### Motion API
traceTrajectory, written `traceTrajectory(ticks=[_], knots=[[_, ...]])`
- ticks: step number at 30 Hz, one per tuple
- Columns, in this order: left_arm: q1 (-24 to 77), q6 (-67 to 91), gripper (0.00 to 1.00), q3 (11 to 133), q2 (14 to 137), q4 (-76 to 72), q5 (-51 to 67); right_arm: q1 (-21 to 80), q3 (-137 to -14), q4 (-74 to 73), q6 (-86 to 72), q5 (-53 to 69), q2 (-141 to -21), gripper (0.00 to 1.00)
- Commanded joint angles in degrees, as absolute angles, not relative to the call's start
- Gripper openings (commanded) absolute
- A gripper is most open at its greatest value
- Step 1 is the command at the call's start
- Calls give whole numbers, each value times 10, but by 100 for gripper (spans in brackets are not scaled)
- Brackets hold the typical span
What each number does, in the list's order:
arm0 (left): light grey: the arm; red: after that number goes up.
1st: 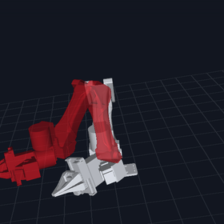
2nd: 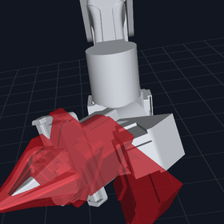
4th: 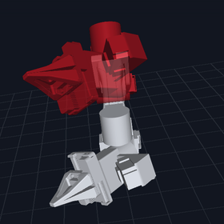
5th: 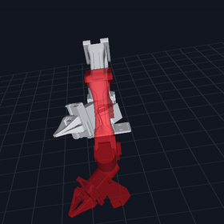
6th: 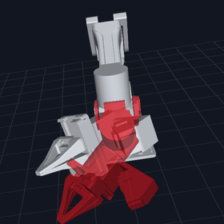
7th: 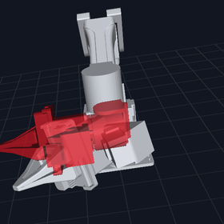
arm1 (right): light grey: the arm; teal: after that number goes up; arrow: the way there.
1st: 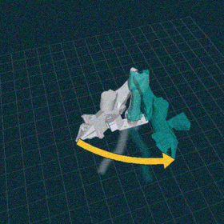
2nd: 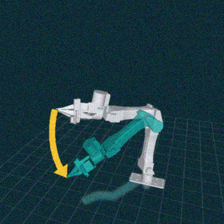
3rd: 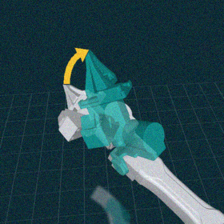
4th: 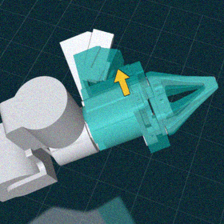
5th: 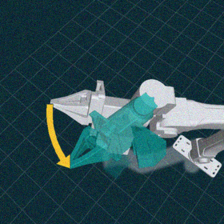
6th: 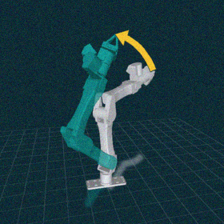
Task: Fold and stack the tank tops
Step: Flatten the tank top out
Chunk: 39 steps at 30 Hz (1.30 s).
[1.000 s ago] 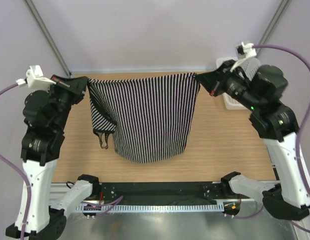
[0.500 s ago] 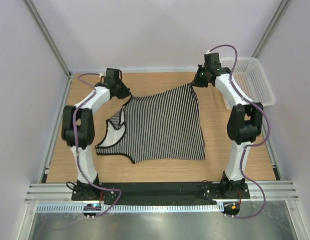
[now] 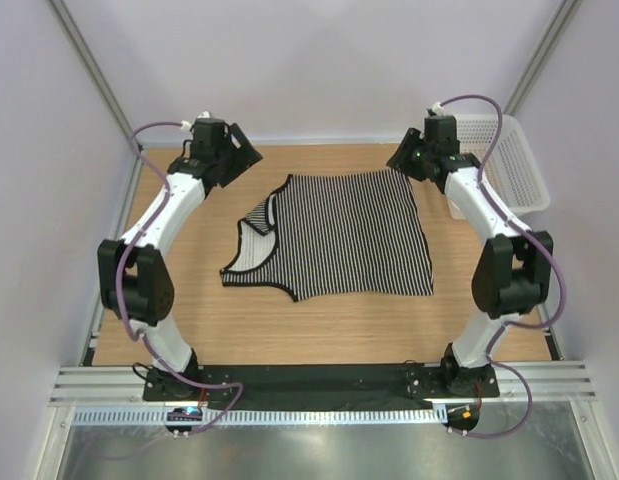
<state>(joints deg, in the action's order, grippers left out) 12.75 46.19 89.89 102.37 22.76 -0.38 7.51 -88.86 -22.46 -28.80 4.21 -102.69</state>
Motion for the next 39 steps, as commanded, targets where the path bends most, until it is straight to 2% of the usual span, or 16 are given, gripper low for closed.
traceTrajectory(ticks=[1, 6, 11, 23, 30, 39], knots=[[151, 410, 77, 852, 991, 249, -46, 78, -794, -156, -299, 71, -952, 44], [202, 338, 68, 882, 1016, 332, -93, 83, -668, -115, -319, 100, -859, 34], [256, 288, 47, 887, 1039, 358, -118, 104, -574, -98, -311, 95, -811, 31], [258, 272, 54, 919, 1128, 409, -130, 152, -443, 21, -326, 53, -802, 29], [258, 268, 47, 949, 1180, 422, -140, 188, -433, 40, -316, 13, -818, 29], [244, 278, 3, 974, 1213, 449, -144, 193, -408, 64, -318, -16, -814, 30]])
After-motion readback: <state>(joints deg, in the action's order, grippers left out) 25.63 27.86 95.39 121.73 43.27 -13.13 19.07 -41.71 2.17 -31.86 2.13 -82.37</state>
